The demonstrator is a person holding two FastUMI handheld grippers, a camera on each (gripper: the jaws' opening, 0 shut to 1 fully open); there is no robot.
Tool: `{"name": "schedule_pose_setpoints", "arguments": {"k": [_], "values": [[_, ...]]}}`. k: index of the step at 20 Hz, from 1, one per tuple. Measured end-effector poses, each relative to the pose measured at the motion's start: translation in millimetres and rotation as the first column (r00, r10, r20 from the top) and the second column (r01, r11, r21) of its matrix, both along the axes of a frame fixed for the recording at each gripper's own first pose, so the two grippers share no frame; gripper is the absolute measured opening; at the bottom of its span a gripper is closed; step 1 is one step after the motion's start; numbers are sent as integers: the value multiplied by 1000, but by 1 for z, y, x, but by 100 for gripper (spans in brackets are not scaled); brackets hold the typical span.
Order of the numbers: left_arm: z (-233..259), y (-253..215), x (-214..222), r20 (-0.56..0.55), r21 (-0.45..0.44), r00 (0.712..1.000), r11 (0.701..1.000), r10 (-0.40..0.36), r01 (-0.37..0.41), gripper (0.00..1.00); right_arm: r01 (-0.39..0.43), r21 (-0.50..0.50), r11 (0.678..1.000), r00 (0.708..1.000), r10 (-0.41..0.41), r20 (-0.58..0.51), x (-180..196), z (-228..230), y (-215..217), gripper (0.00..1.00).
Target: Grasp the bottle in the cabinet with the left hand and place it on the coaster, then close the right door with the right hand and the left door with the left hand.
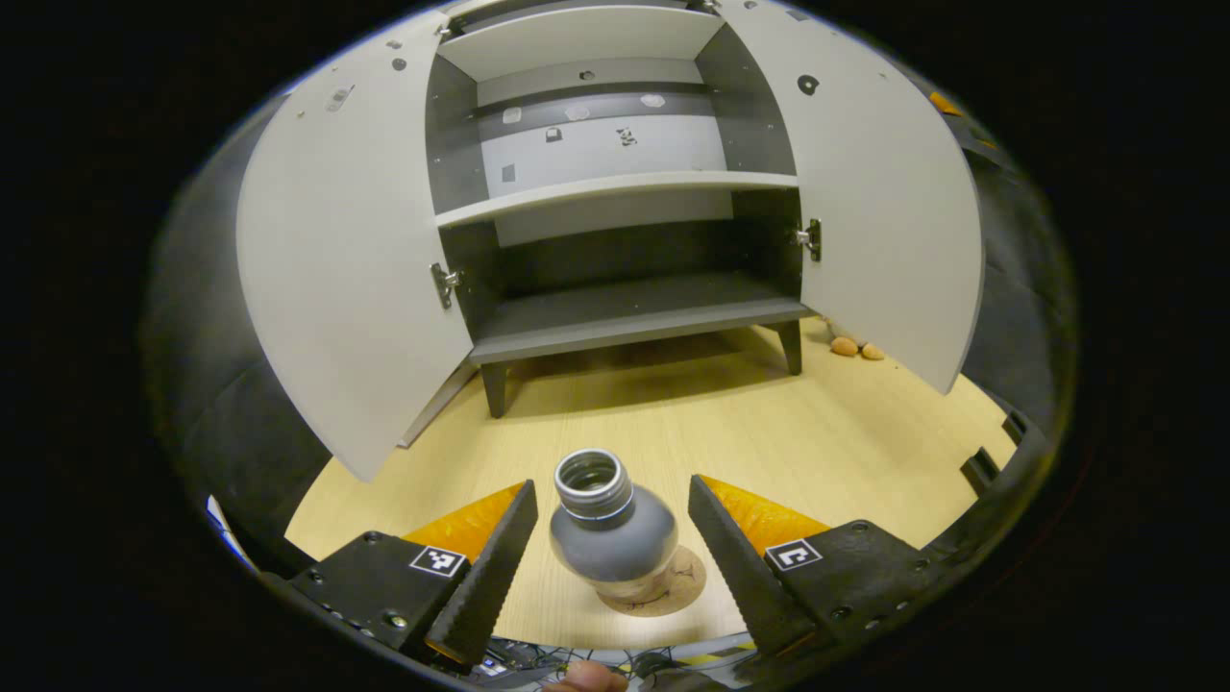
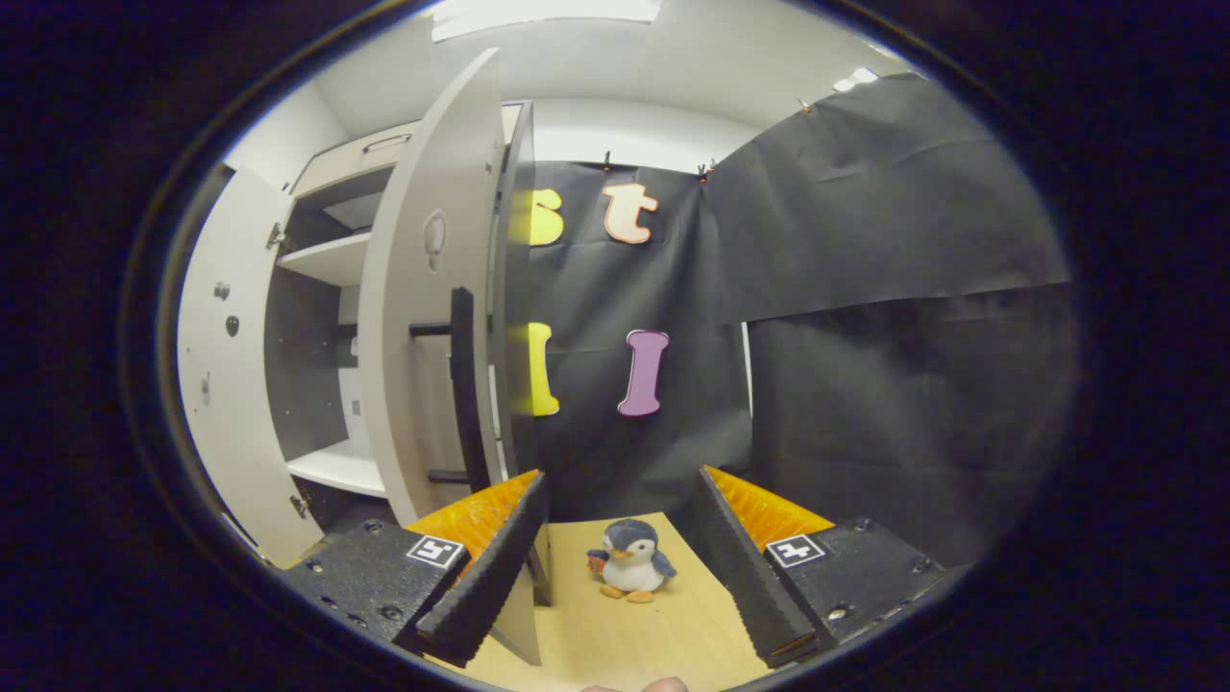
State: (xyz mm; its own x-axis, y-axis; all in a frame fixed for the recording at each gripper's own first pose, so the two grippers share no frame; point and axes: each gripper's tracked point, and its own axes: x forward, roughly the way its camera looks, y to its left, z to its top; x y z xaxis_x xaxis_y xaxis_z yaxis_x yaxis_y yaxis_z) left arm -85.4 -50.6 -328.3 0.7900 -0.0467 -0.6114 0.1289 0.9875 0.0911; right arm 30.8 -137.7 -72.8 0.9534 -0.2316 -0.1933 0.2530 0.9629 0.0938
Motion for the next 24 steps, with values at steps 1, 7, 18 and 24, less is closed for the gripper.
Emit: {"name": "schedule_pose_setpoints", "arguments": {"k": [1, 7, 18, 24], "values": [[9, -1, 3, 10, -6, 1000, 1000, 0, 0, 98, 8, 6, 1000, 1000, -8, 2, 6, 3, -4, 99], [82, -2, 18, 101, -45, 995, 999, 9, -4, 97, -24, 79, 997, 999, 20, 48, 29, 28, -1, 100], [205, 40, 36, 221, -90, 972, 994, 83, -64, 98, -92, 43, 995, 995, 91, 28, 39, 46, 22, 98], [242, 67, 41, 254, -118, 959, 988, 129, -101, 98, -137, -66, 988, 991, 136, -16, 39, 54, 34, 94]]}}
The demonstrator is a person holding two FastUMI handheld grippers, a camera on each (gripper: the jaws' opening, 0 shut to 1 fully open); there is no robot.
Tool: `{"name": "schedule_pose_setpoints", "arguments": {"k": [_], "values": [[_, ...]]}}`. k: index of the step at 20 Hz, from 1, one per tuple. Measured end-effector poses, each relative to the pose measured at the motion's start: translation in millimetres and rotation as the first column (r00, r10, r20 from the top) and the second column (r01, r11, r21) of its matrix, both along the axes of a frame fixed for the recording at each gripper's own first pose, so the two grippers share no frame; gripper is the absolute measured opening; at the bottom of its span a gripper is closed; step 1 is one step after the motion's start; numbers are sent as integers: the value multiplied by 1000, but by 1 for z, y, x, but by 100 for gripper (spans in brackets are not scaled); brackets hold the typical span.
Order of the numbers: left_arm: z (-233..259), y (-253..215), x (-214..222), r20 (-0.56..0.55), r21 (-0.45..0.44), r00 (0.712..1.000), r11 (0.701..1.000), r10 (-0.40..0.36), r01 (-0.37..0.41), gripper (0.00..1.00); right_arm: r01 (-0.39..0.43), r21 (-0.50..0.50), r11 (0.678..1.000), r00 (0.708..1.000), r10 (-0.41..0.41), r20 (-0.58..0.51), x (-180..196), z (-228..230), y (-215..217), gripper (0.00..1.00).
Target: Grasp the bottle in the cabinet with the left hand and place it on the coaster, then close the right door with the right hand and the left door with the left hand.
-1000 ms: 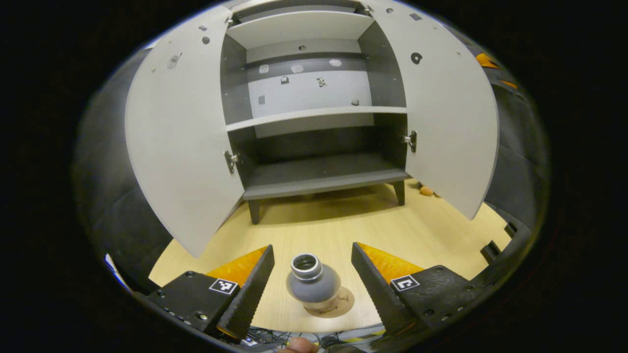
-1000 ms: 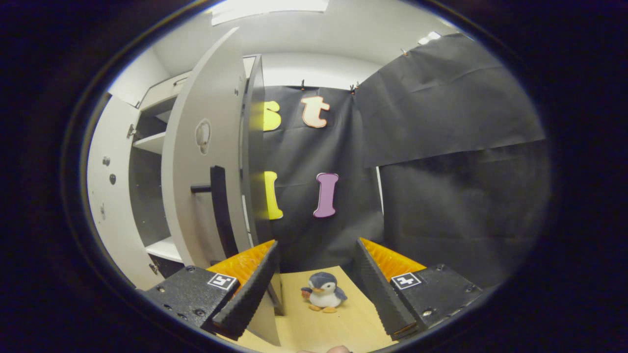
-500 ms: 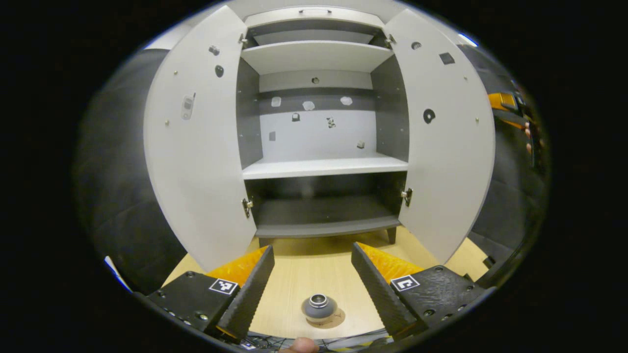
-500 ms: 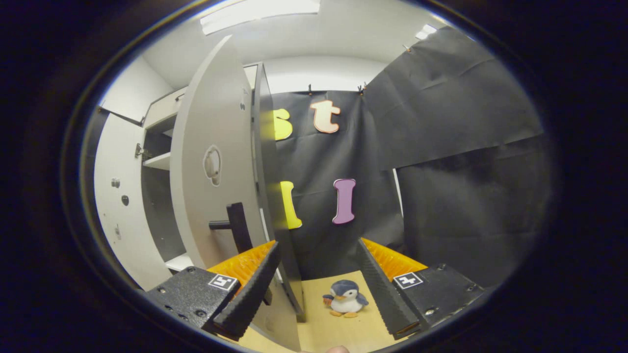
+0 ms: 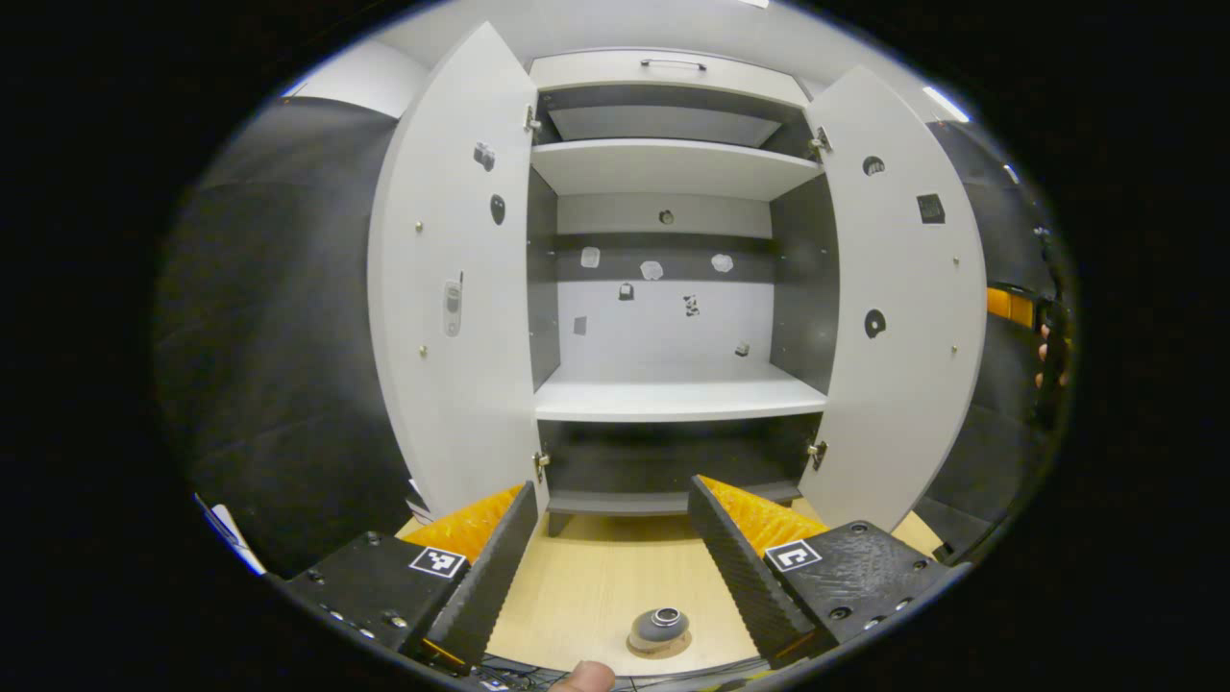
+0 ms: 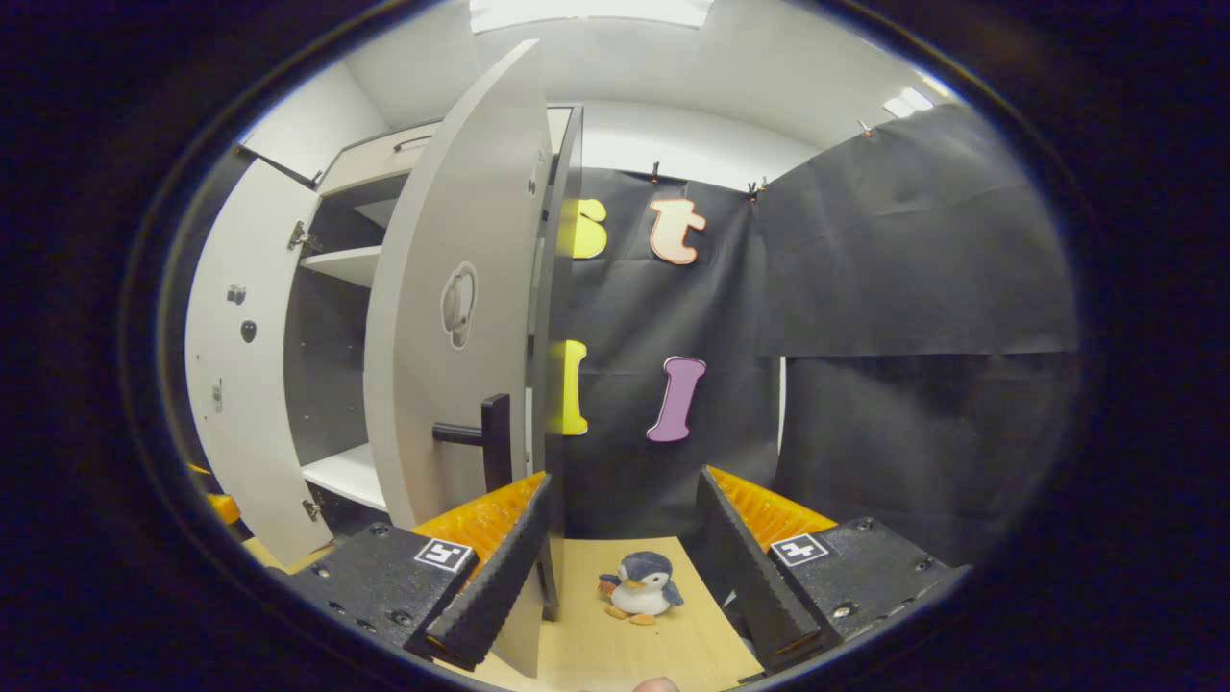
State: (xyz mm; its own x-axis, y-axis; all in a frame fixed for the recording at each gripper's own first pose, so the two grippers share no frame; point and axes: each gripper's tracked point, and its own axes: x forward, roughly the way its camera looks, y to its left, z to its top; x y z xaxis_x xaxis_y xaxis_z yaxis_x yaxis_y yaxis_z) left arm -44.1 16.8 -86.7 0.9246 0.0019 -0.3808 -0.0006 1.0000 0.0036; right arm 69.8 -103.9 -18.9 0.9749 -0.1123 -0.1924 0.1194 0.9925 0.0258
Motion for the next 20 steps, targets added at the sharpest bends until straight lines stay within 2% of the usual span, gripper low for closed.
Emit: {"name": "schedule_pose_setpoints", "arguments": {"k": [2, 3, 4, 9, 10, 11, 12, 13, 14, 16, 20], "values": [[9, 15, 2, 15, 19, 1000, 1000, 23, -24, 98, -52, 65, 997, 998, 53, -18, 1, -3, 14, 98], [14, 21, 2, 22, 28, 999, 999, 31, -32, 97, -83, 82, 993, 996, 85, -25, 2, -4, 24, 94], [18, 27, 2, 31, 31, 999, 999, 40, -41, 96, -108, 89, 990, 993, 111, -28, 3, -4, 32, 98], [31, 66, 4, 65, 10, 992, 994, 107, -108, 97, -183, 58, 981, 982, 185, -28, 9, 0, 59, 98], [31, 80, 3, 71, 25, 988, 990, 134, -136, 98, -199, 64, 978, 979, 201, -26, 11, -1, 65, 94], [31, 91, 2, 71, 37, 986, 987, 153, -156, 96, -209, 72, 975, 977, 212, -29, 12, -1, 70, 98], [33, 101, 0, 75, 53, 983, 984, 167, -171, 98, -213, 78, 974, 976, 216, -31, 13, -2, 73, 94], [36, 110, -2, 80, 69, 981, 981, 174, -180, 96, -214, 78, 974, 976, 217, -33, 15, -2, 75, 98], [42, 120, -2, 93, 91, 978, 977, 185, -193, 99, -219, 75, 973, 975, 222, -33, 16, -2, 78, 98], [50, 141, -2, 129, 125, 968, 965, 216, -232, 98, -227, 71, 971, 973, 230, -31, 17, -1, 86, 98], [58, 167, 2, 131, 104, 957, 956, 259, -273, 98, -252, 74, 965, 966, 255, -31, 23, -2, 106, 98]]}}
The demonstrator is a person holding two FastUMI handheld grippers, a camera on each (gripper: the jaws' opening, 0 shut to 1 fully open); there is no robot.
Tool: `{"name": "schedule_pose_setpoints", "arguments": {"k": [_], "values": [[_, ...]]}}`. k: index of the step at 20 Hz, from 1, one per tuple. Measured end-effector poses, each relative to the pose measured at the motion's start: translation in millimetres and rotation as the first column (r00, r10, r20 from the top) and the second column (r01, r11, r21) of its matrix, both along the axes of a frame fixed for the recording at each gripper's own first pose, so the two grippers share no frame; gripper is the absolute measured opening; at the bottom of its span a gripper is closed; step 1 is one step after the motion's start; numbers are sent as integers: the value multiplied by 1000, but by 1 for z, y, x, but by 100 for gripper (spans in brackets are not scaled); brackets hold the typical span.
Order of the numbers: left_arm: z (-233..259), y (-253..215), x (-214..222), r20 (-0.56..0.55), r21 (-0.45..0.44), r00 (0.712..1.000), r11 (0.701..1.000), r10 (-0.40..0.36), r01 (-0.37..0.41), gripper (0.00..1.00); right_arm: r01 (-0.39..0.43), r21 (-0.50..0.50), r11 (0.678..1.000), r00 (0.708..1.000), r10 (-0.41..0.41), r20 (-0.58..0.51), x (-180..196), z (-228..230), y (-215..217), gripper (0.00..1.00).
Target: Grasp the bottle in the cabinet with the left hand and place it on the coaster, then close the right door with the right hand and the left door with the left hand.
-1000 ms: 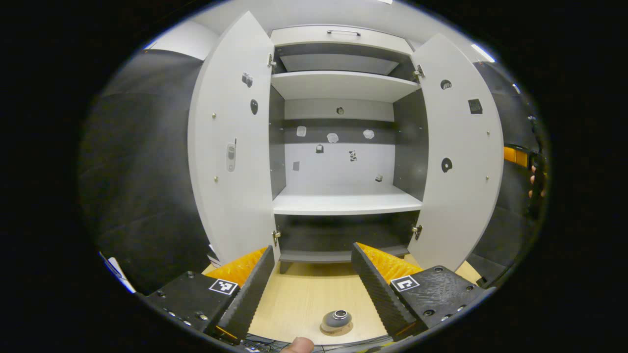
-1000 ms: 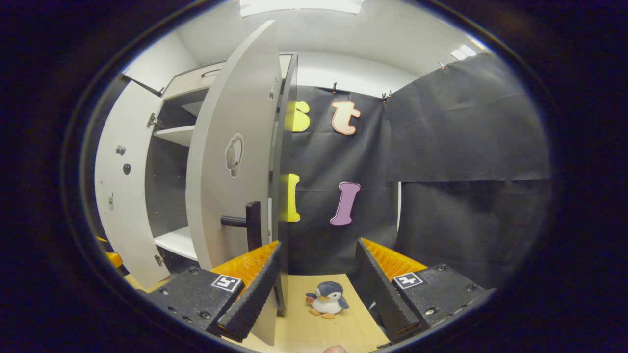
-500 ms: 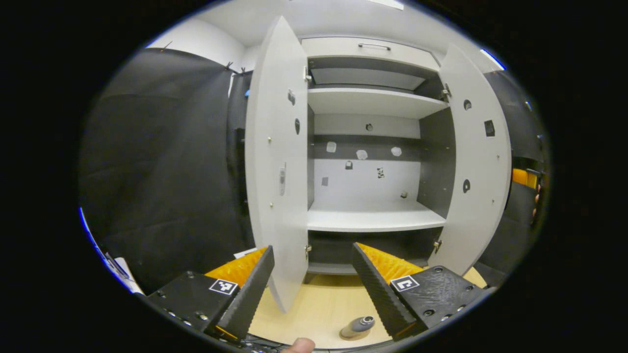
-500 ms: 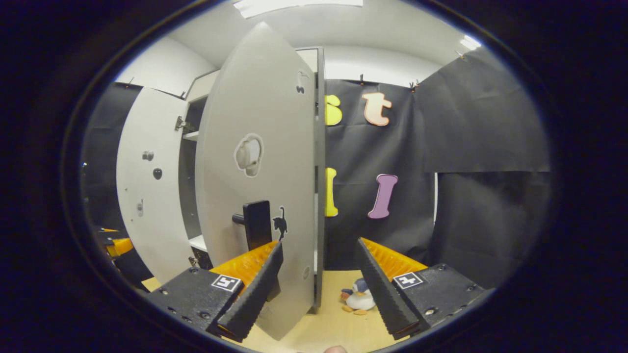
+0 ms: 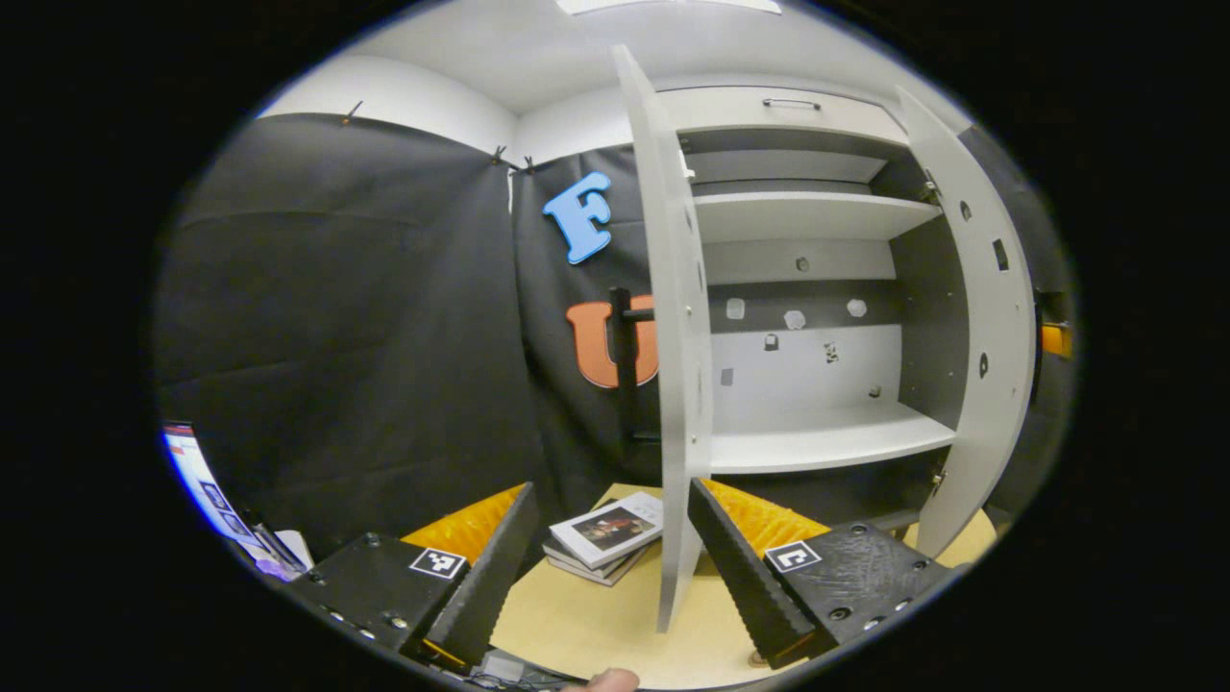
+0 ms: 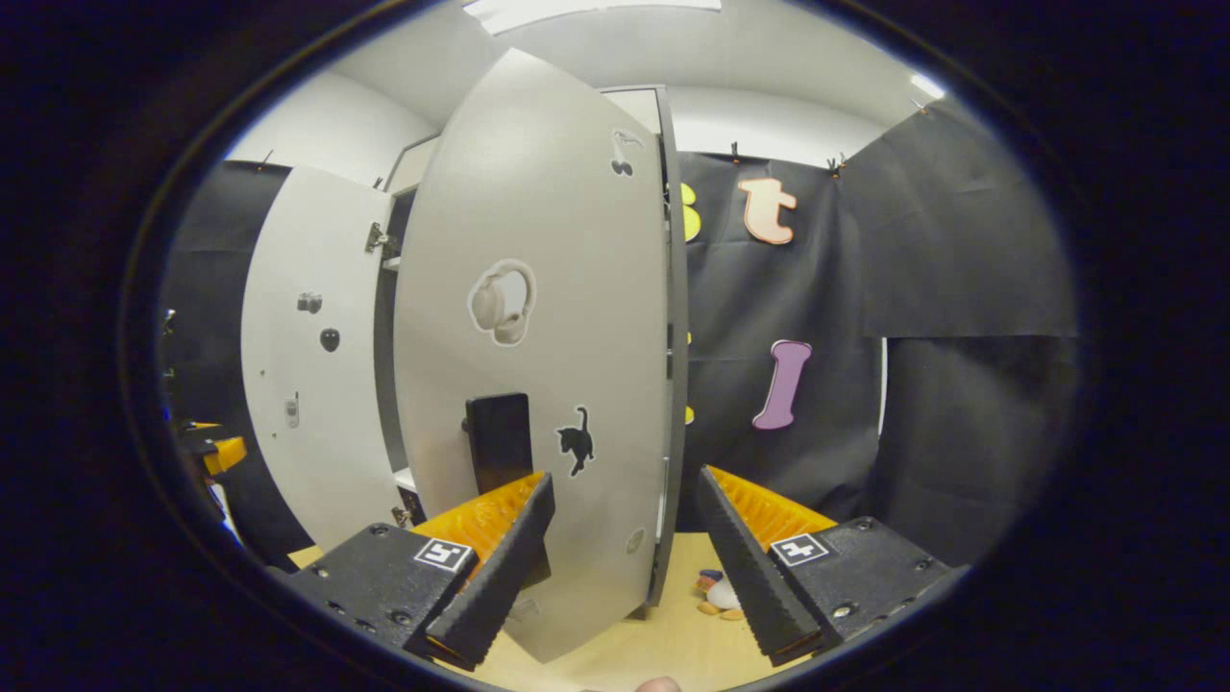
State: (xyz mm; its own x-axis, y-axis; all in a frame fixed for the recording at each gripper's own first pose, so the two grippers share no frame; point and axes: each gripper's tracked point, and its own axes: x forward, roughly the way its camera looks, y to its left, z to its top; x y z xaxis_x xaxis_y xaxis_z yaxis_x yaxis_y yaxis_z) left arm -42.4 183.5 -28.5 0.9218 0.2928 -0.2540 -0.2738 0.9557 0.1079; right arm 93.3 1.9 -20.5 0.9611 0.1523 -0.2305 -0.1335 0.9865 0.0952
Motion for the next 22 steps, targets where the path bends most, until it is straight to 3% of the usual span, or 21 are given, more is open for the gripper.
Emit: {"name": "schedule_pose_setpoints", "arguments": {"k": [6, 11, 15, 16, 17, 19, 20, 22], "values": [[5, 42, 18, 29, -7, 999, 1000, 25, -25, 98, -74, 2, 997, 997, 74, -7, 15, -2, 49, 98], [6, 65, 33, 27, -4, 1000, 1000, 4, -4, 97, -112, -19, 993, 994, 112, -3, 15, 2, 85, 95], [13, 72, 46, 45, -76, 999, 997, -25, 29, 98, -103, -27, 994, 995, 103, -2, 4, 4, 84, 94], [19, 74, 54, 65, -84, 997, 996, -37, 42, 99, -96, -25, 995, 995, 96, -3, 2, 4, 82, 98], [20, 77, 57, 64, -98, 997, 994, -40, 46, 94, -86, -27, 996, 996, 86, -8, -2, 3, 78, 99], [22, 78, 63, 64, -114, 997, 992, -51, 58, 98, -66, -32, 997, 998, 66, -21, -8, -1, 69, 94], [22, 76, 66, 61, -118, 996, 991, -61, 68, 100, -60, -35, 998, 998, 59, -27, -10, -2, 66, 98], [27, 70, 70, 67, -112, 994, 990, -83, 90, 96, -43, -41, 998, 999, 42, -35, -18, -6, 55, 94]]}}
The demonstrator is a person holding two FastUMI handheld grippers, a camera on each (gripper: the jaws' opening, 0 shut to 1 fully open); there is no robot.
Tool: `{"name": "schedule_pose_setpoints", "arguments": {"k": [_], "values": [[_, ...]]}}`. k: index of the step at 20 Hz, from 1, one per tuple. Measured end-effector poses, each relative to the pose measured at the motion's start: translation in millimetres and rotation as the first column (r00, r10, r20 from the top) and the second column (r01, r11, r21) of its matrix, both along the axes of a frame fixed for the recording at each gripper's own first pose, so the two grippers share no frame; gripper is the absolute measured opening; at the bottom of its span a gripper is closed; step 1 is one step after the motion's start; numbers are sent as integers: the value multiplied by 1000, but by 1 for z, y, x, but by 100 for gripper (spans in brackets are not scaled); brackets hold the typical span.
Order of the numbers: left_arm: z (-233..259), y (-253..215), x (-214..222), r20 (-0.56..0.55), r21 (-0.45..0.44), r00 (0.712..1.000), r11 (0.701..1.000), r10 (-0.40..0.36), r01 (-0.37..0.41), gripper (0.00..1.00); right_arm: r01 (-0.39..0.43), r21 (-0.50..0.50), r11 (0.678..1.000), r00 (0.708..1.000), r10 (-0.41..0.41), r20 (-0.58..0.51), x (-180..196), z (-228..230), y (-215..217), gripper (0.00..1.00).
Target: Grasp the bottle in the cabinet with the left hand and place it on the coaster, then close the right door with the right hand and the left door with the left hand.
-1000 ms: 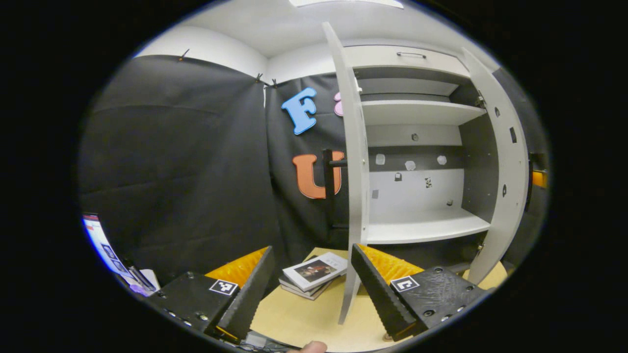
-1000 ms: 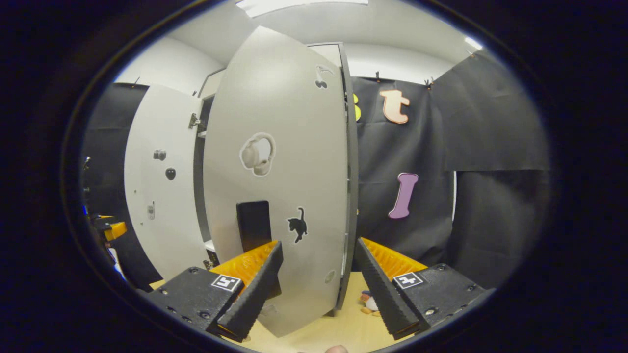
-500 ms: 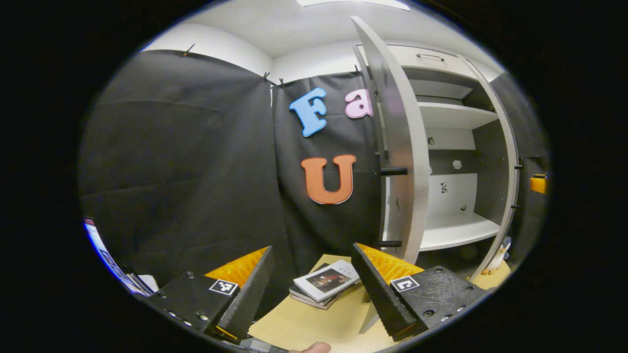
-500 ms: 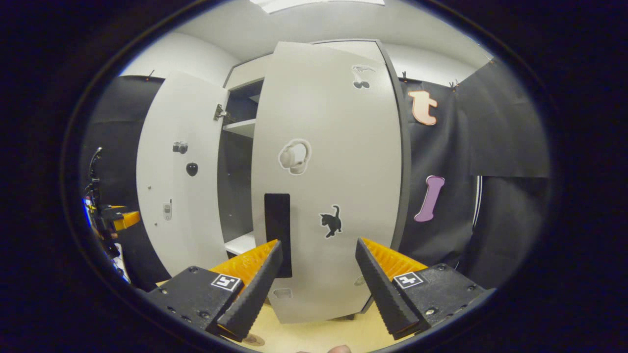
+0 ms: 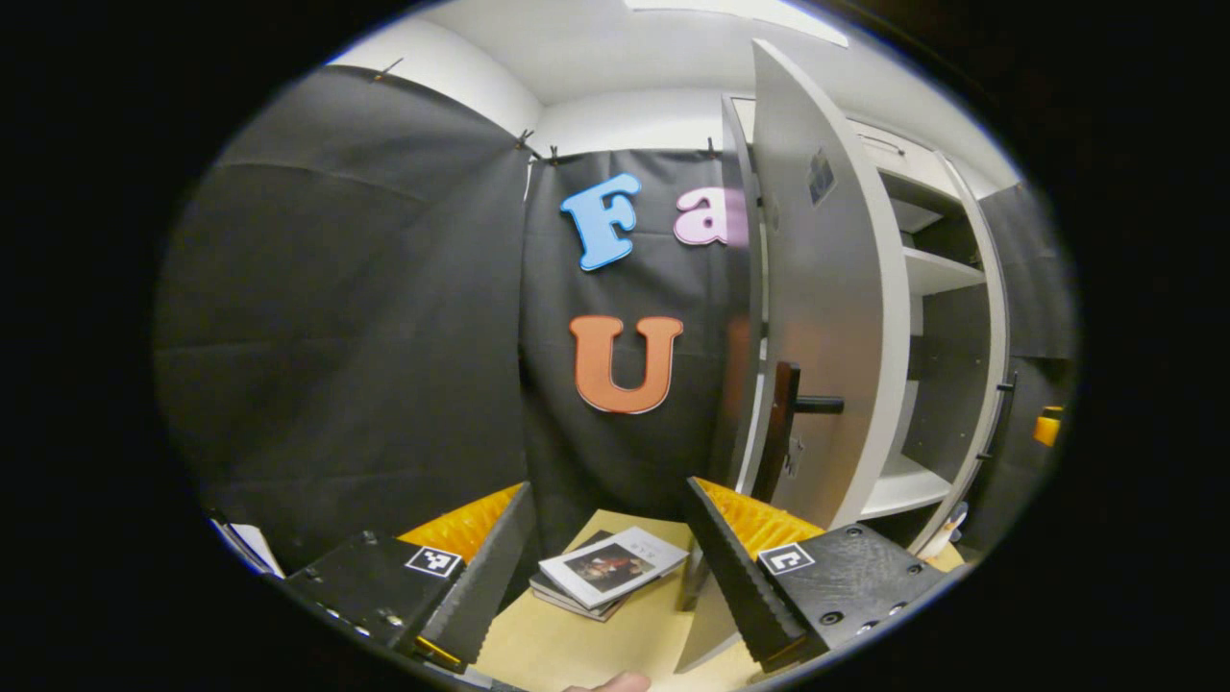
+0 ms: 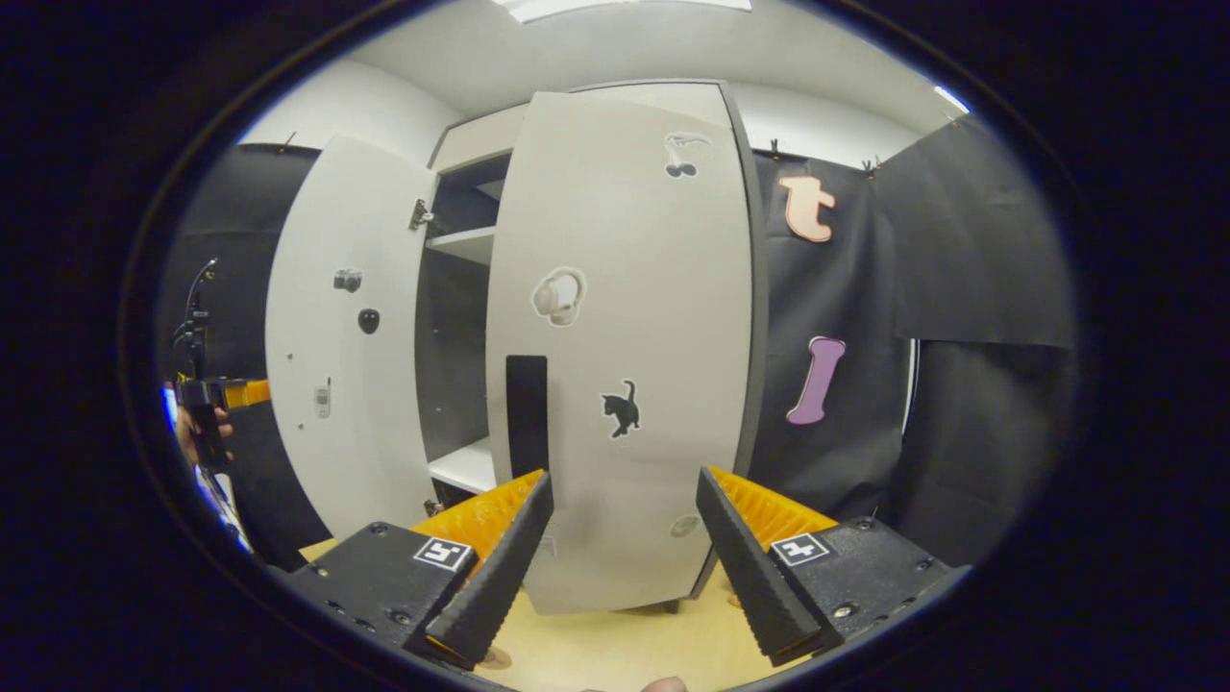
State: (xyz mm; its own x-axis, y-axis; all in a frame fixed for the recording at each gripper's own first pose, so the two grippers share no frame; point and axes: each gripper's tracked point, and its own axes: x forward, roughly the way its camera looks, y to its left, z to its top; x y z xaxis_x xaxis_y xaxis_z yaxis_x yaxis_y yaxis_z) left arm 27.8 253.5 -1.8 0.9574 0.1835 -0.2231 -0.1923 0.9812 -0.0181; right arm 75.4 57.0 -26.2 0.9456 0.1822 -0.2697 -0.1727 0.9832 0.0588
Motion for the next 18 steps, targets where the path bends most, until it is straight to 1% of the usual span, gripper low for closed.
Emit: {"name": "schedule_pose_setpoints", "arguments": {"k": [1, 2, 3, 4, 5, 6, 7, 8, 9, 10, 13, 17, 18], "values": [[1, -4, 2, 0, 3, 1000, 1000, -12, 12, 94, 7, -1, 1000, 1000, -7, -3, -3, -2, -5, 98], [3, -7, 5, 2, 8, 1000, 1000, -20, 20, 92, 16, -3, 1000, 1000, -16, -8, -7, -3, -11, 95], [4, -10, 6, 2, 10, 1000, 999, -31, 31, 92, 27, -4, 1000, 1000, -27, -13, -9, -5, -17, 94], [6, -14, 7, 4, 9, 999, 999, -46, 46, 92, 40, -2, 999, 999, -40, -16, -11, -6, -24, 98], [5, -15, 6, -4, 19, 999, 999, -40, 40, 96, 50, 2, 999, 999, -50, -17, -12, -6, -30, 94], [5, -15, 5, -4, 39, 999, 999, -37, 38, 100, 61, 4, 998, 998, -61, -18, -13, -8, -35, 98], [6, -16, 7, -2, 51, 999, 998, -38, 39, 97, 66, 5, 998, 998, -66, -23, -14, -10, -39, 94], [6, -18, 7, -5, 51, 999, 998, -44, 44, 94, 67, 4, 998, 997, -67, -31, -15, -12, -42, 98], [7, -21, 9, -3, 41, 998, 998, -56, 57, 95, 63, 4, 998, 997, -63, -35, -15, -14, -42, 98], [4, -24, 6, -15, 22, 997, 997, -71, 71, 100, 56, 5, 998, 998, -55, -35, -14, -13, -42, 98], [8, -30, -1, -17, 28, 995, 995, -96, 97, 100, 44, 7, 999, 999, -44, -25, -10, -13, -40, 98], [9, -35, -1, -15, 29, 995, 995, -94, 95, 100, -5, -3, 1000, 1000, 5, -20, -6, -14, -30, 98], [8, -39, -2, -18, 18, 994, 994, -105, 105, 100, -11, -7, 1000, 1000, 11, -18, -6, -15, -29, 95]]}}
